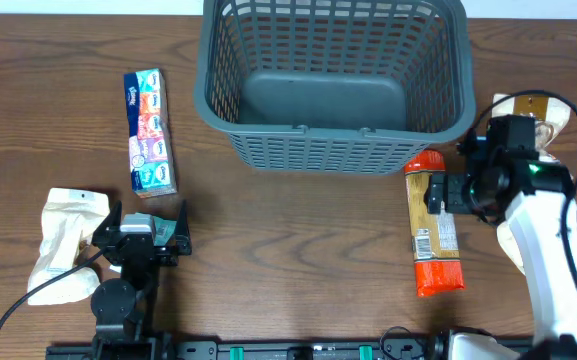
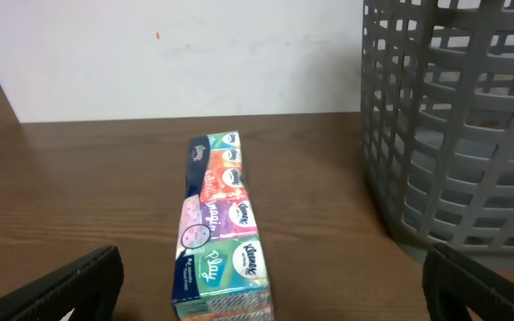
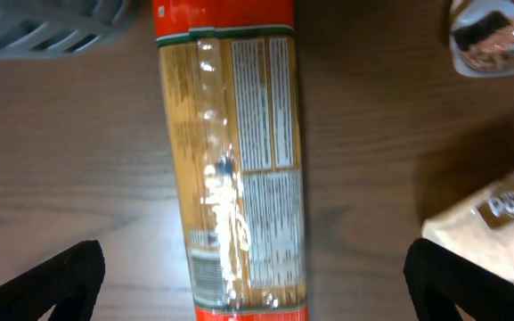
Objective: Pack container
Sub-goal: 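Move the right gripper over the spaghetti package and lower onto it, then close the right gripper on the spaghetti package, then lift the spaghetti package and carry it into the grey basket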
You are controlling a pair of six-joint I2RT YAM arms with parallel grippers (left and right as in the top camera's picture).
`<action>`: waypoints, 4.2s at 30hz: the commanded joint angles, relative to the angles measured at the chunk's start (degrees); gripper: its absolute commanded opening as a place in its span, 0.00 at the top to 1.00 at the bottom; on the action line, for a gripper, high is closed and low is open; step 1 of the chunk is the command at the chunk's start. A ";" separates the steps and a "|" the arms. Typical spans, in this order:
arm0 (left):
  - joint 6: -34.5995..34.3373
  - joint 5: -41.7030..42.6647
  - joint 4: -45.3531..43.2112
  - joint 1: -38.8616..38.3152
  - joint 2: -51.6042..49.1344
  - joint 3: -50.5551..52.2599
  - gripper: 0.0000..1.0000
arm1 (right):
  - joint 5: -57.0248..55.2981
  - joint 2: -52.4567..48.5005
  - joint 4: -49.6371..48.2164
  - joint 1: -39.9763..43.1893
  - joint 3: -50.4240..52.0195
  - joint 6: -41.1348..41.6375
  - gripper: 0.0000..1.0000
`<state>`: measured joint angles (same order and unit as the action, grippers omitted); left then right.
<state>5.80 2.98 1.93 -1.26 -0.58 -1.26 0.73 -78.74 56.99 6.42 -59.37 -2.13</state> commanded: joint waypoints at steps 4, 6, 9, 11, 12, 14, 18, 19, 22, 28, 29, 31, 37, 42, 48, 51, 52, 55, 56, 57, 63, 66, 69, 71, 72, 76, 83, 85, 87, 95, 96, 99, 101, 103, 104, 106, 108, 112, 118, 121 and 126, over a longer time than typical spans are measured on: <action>-0.55 -0.66 1.90 -0.17 0.35 1.03 0.01 | 1.27 -6.29 -3.02 0.68 0.39 -0.74 0.01; -0.55 -0.66 1.90 -0.17 0.35 1.03 0.01 | 1.27 -8.09 -3.93 0.68 0.39 -0.74 0.01; -0.55 -0.68 1.90 -0.17 0.35 1.03 0.02 | 1.27 -9.97 -4.59 0.68 0.39 -0.74 0.01; -0.55 -0.68 1.90 -0.17 0.35 1.03 0.01 | 1.31 -10.49 -4.96 0.66 0.42 -0.70 0.01; -0.55 -0.68 1.90 -0.17 0.35 1.03 0.01 | 1.46 -10.58 -5.25 0.63 0.46 -0.72 0.01; -0.55 -0.68 1.90 -0.17 0.35 1.03 0.02 | 2.56 -10.60 -6.29 0.66 0.70 -0.72 0.01; -0.55 -0.68 1.90 -0.17 0.35 1.03 0.01 | 4.74 -10.60 -10.32 0.70 3.32 -0.72 0.01; -0.55 -0.68 1.90 -0.17 0.35 1.03 0.01 | 5.22 -10.60 -11.26 0.70 4.26 -0.74 0.01; -0.55 -0.68 1.90 -0.17 0.35 1.03 0.01 | 6.08 -10.60 -14.29 0.68 7.87 -0.44 0.01; -0.55 -0.68 1.90 -0.17 0.35 1.03 0.01 | 6.86 -10.60 -17.99 0.68 12.35 0.81 0.01; -0.55 -0.68 1.90 -0.17 0.35 1.03 0.01 | 6.86 -10.60 -18.10 0.68 12.61 0.83 0.01; -0.55 -0.68 1.90 -0.17 0.35 1.03 0.01 | 6.88 -10.60 -18.32 0.68 12.70 0.96 0.01; -0.55 -0.68 1.90 -0.17 0.35 1.03 0.01 | 6.84 -10.88 -20.24 0.68 13.75 1.05 0.01; -0.55 -0.68 1.90 -0.17 0.35 1.03 0.02 | 6.75 -11.74 -22.73 0.68 15.28 1.05 0.01; -0.57 -0.68 1.90 -0.17 0.35 1.03 0.02 | 2.64 -12.68 -22.62 0.70 15.74 2.86 0.01; -0.55 -0.68 1.90 -0.17 0.35 1.03 0.01 | 1.57 -13.11 -22.40 0.70 15.80 3.02 0.01; -0.57 -0.68 1.90 -0.17 0.35 1.03 0.01 | 1.09 -13.29 -22.40 0.68 15.80 3.41 0.01; -0.57 -0.68 1.90 -0.17 0.35 1.03 0.02 | 0.09 -13.44 -22.51 0.70 15.89 3.82 0.01; -0.57 -0.68 1.90 -0.17 0.35 1.03 0.01 | 0.04 -13.46 -22.60 0.70 15.89 3.82 0.01; -0.57 -0.68 1.92 -0.17 0.35 1.03 0.01 | 0.04 -13.46 -22.71 0.70 15.91 3.80 0.01; -0.57 -0.66 1.90 -0.17 0.35 1.03 0.02 | 0.07 -13.46 -22.73 0.70 15.91 3.82 0.28; -0.57 -0.68 1.90 -0.17 0.35 1.03 0.01 | 0.11 -13.46 -22.75 0.68 15.91 3.82 0.42; -0.57 -0.66 1.90 -0.17 0.35 1.03 0.01 | 0.13 -13.46 -22.75 0.68 15.91 3.87 0.65; -0.57 -0.66 1.90 -0.17 0.35 1.03 0.01 | 0.11 -13.46 -22.84 0.68 15.91 5.11 0.75; -0.57 -0.66 1.90 -0.17 0.35 1.03 0.01 | 0.11 -13.46 -22.95 0.68 15.91 5.55 0.77; -0.57 -0.66 1.90 -0.17 0.35 1.03 0.01 | 0.17 -13.46 -23.15 0.68 15.89 6.49 0.84; -0.57 -0.66 1.90 -0.17 0.35 1.03 0.01 | 0.17 -13.40 -23.34 0.70 13.90 10.99 0.99; -0.57 -0.66 1.90 -0.17 0.35 1.03 0.01 | 0.66 -13.05 -22.93 0.70 12.48 12.09 0.99; -0.57 -0.66 1.90 -0.17 0.35 1.03 0.01 | 1.31 -12.35 -22.86 0.70 11.15 12.52 0.99; -0.57 -0.66 1.92 -0.17 0.35 1.03 0.01 | 0.11 -6.84 -21.86 3.10 4.59 18.64 0.99; -0.57 -0.66 1.92 -0.17 0.35 1.03 0.01 | -0.13 -5.95 -21.68 3.98 3.78 19.89 0.99; -0.57 -0.66 1.92 -0.17 0.35 1.03 0.01 | -0.33 -3.48 -21.35 6.97 1.86 22.86 0.99; -0.57 -0.66 1.92 -0.17 0.35 1.03 0.01 | -0.31 -1.75 -21.40 9.22 0.83 23.32 0.99; -0.57 -0.66 1.92 -0.17 0.35 1.03 0.01 | -0.26 -0.13 -21.22 11.17 -0.22 22.23 0.99; -0.57 -0.66 1.92 -0.17 0.35 1.03 0.01 | -0.22 0.68 -20.74 11.96 -0.94 20.72 0.99; -0.59 -0.63 1.92 -0.17 0.35 1.03 0.01 | -0.50 2.29 -19.02 12.92 -3.08 16.20 0.99; -0.59 -0.46 1.92 -0.17 0.35 1.03 0.01 | -2.29 3.65 -16.70 13.51 -6.19 13.20 0.99; -0.61 -0.44 1.92 -0.17 0.35 1.03 0.01 | -4.39 6.12 -12.90 14.08 -13.97 10.54 0.99; -0.61 -0.44 1.92 -0.17 0.35 1.03 0.01 | 0.02 7.54 -9.84 13.42 -27.61 3.87 0.99; -0.59 -0.44 1.92 -0.17 0.35 1.01 0.01 | 6.01 7.50 -8.28 11.78 -33.14 -3.06 0.99; -0.61 -0.44 1.92 -0.17 0.35 1.01 0.01 | 12.74 7.19 -5.60 6.43 -38.95 -15.72 0.99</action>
<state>5.78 2.98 1.93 -1.26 -0.58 -1.26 6.66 -72.51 51.66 15.94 -94.41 -7.22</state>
